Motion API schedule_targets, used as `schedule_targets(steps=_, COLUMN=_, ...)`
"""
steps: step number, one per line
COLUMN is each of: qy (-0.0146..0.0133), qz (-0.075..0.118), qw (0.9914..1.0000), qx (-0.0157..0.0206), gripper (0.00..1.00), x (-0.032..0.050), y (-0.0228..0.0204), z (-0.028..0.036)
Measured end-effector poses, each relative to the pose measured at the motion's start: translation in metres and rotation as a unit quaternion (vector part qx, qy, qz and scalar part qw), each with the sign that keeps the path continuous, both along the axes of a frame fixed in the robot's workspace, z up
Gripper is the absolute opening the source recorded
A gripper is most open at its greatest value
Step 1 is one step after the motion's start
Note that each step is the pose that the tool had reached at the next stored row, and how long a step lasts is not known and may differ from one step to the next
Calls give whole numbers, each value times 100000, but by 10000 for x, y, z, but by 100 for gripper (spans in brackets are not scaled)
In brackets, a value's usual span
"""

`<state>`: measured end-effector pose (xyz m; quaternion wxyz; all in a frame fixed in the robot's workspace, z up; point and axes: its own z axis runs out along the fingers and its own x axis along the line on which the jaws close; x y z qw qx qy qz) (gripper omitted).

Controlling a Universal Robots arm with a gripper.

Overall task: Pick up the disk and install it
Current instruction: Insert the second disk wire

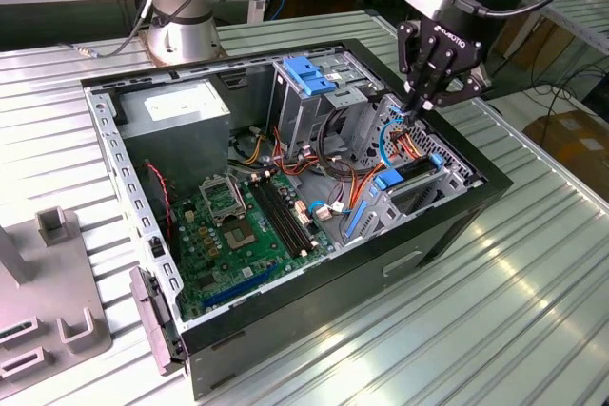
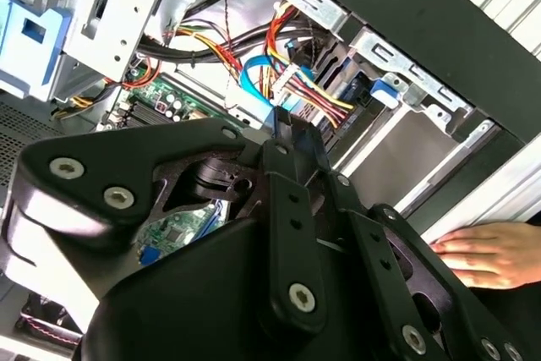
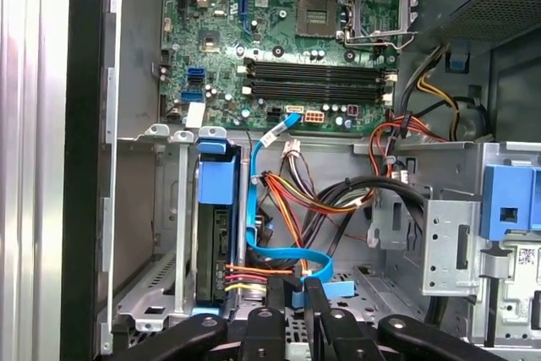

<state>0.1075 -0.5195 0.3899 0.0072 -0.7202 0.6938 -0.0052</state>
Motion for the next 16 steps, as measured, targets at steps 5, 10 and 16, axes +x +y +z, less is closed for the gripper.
schedule_targets(steps=5, qy=2, qz=0, qw=100000, qx=6, gripper=24, x=-8, y=62, z=-47)
schedule_targets(steps=10, qy=0, qz=-1, qw=100000, qx=-276, gripper=16, x=-8, y=63, z=-67)
schedule_targets(steps=16, qy=-6, qz=-2, qw=99996, qx=-917, gripper=10, x=-8, y=63, z=-91)
